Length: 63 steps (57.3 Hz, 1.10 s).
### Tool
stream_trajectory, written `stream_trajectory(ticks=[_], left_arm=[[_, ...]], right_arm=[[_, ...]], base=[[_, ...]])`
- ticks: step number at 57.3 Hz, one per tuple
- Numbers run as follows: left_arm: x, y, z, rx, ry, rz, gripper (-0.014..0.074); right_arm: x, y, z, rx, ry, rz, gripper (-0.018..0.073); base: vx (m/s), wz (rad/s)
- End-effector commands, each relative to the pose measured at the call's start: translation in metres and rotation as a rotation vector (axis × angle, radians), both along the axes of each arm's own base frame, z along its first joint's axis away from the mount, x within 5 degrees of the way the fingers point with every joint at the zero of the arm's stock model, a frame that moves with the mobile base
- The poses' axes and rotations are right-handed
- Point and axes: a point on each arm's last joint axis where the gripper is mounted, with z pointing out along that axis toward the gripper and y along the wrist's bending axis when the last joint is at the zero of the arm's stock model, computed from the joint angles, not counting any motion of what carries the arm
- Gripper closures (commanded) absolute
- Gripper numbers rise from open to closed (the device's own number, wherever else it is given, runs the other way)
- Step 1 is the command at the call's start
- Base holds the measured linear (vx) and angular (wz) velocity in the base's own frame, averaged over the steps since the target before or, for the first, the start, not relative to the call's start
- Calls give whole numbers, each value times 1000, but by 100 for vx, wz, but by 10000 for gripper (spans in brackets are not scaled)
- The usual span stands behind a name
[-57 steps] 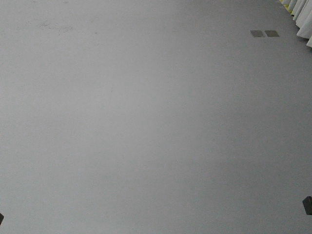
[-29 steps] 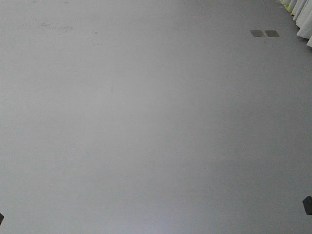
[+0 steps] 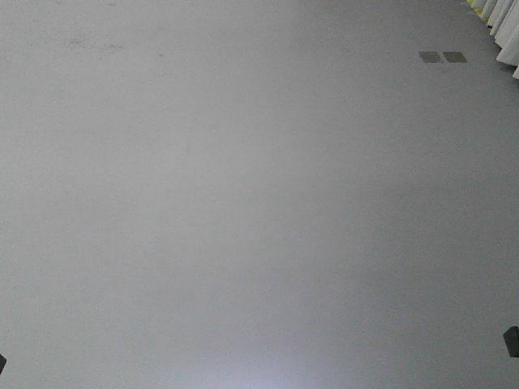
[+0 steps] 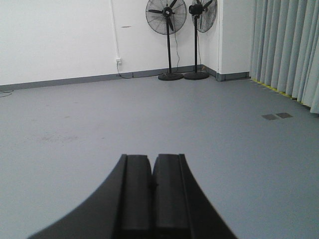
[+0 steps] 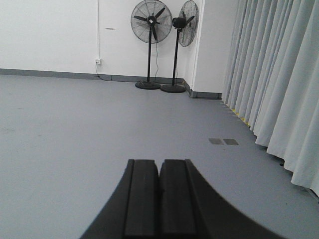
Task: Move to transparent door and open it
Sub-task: 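Drive the base forward across the grey floor, arms held still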
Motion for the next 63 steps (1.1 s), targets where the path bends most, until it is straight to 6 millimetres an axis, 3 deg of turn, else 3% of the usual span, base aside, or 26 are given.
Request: stream_trajectory(ticks=[1,63], left_arm=[[0,0,0,-19,-66,0,601],[0,0,0,-19,-66,0,601]], right_arm=[[0,0,4,-22,-81,-5,564],[0,0,3,-21,-77,-5,564]], base=[[5,3],[20,0]])
